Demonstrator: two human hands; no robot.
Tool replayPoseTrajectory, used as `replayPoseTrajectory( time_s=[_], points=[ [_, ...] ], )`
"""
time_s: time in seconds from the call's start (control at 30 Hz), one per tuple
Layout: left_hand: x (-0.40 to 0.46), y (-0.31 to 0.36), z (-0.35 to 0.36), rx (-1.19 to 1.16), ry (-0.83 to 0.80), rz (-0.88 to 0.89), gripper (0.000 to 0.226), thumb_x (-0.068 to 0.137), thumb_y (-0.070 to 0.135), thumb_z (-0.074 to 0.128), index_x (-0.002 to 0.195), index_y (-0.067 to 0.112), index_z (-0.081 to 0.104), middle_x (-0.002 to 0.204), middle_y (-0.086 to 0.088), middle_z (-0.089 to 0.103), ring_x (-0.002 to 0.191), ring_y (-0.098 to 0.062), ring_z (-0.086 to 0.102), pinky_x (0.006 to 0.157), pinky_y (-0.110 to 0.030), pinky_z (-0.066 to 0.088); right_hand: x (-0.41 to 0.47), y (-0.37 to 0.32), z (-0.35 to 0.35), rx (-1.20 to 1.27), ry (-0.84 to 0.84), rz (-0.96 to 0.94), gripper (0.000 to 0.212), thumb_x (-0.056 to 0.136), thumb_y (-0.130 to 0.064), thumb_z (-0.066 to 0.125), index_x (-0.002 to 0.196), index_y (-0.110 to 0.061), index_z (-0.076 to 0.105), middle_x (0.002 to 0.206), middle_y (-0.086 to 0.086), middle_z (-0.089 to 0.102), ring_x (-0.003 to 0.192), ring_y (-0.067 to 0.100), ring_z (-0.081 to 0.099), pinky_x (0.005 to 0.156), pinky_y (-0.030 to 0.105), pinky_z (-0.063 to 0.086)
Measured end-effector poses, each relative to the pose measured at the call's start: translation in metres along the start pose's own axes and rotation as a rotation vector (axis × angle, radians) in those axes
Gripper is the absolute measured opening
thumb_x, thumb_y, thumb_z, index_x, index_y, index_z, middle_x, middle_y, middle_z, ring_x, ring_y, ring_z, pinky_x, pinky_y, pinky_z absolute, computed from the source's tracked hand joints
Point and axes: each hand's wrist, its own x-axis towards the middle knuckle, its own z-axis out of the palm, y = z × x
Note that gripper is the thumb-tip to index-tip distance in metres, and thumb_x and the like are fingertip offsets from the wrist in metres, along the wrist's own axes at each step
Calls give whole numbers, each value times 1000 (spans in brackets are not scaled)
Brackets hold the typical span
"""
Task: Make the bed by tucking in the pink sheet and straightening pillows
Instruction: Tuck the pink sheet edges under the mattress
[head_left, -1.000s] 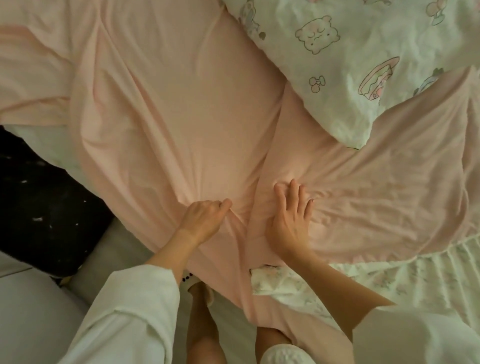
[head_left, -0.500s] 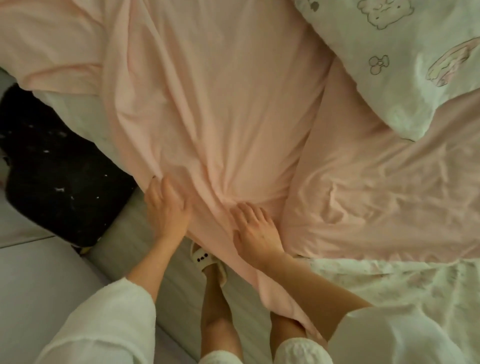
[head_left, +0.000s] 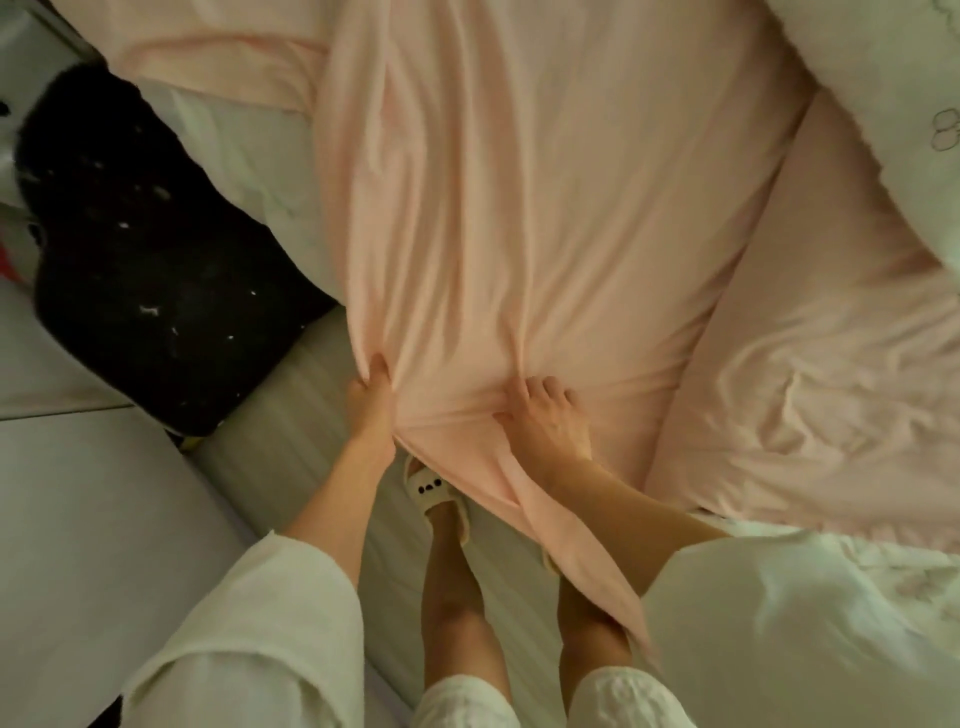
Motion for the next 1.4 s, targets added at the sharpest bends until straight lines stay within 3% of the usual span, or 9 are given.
replayPoseTrajectory(
  time_s=[0.1,0.33,0.47,0.57,0.7,0.9,1.07,1.23,1.4],
  points=[
    [5,11,-22,22,-81,20,63,87,56,51,132,12,46,114,-2,55,101,-21,55,84,-33,46,2,-24,13,1,-63,-82,26,96,-15,37,116,-14,54,122,6,55,119,28,42,99,38,31],
    [26,13,-56,322,203,201,42,95,32,50,118,-2,55,113,-17,59,100,-29,56,70,-25,36,-3,-67,43,134,-207,-14,36,96,-26,37,129,-23,50,138,4,41,128,28,32,107,40,24],
    [44,3,-77,335,198,81,35,93,17,53,122,0,44,123,-19,53,111,-36,54,79,-33,42,8,-63,38,116,-368,-3,47,95,-27,37,143,-27,34,152,2,26,141,25,16,116,43,16],
    [57,-7,-101,372,183,-30,38,90,15,57,123,1,43,128,-20,50,114,-37,53,91,-40,45,23,-68,29,158,-451,65,47,96,-27,35,143,-26,34,153,3,27,142,25,19,117,42,19],
    [62,8,-119,344,79,-98,43,91,21,57,128,3,44,133,-16,50,118,-34,51,95,-37,42,50,-95,3,251,-364,81,42,96,-18,36,137,-18,45,145,6,42,135,27,35,114,38,28],
    [63,82,-118,332,-37,-12,35,98,26,44,127,7,51,126,-12,54,116,-30,51,98,-38,42,100,-144,-67,305,-175,-20,43,97,-13,33,139,-14,42,145,9,40,136,28,35,114,39,30],
    [70,165,-101,271,-115,57,22,99,27,42,108,14,57,98,-2,54,98,-20,53,91,-35,46,150,-168,-123,342,-42,-78,46,95,-10,34,140,-15,39,147,7,37,136,25,34,110,35,31],
    [83,244,-82,159,-193,-1,8,96,25,46,97,18,51,99,-1,57,99,-17,55,89,-31,46,202,-191,-166,490,130,-109,44,92,0,35,135,-5,45,143,11,39,130,27,42,105,30,33],
    [139,311,-39,80,-211,-60,19,95,32,49,97,14,55,98,-4,59,92,-17,57,78,-26,47,280,-196,-184,337,63,-105,45,92,-7,42,136,-5,42,143,13,39,128,32,41,103,37,38]
  ],
)
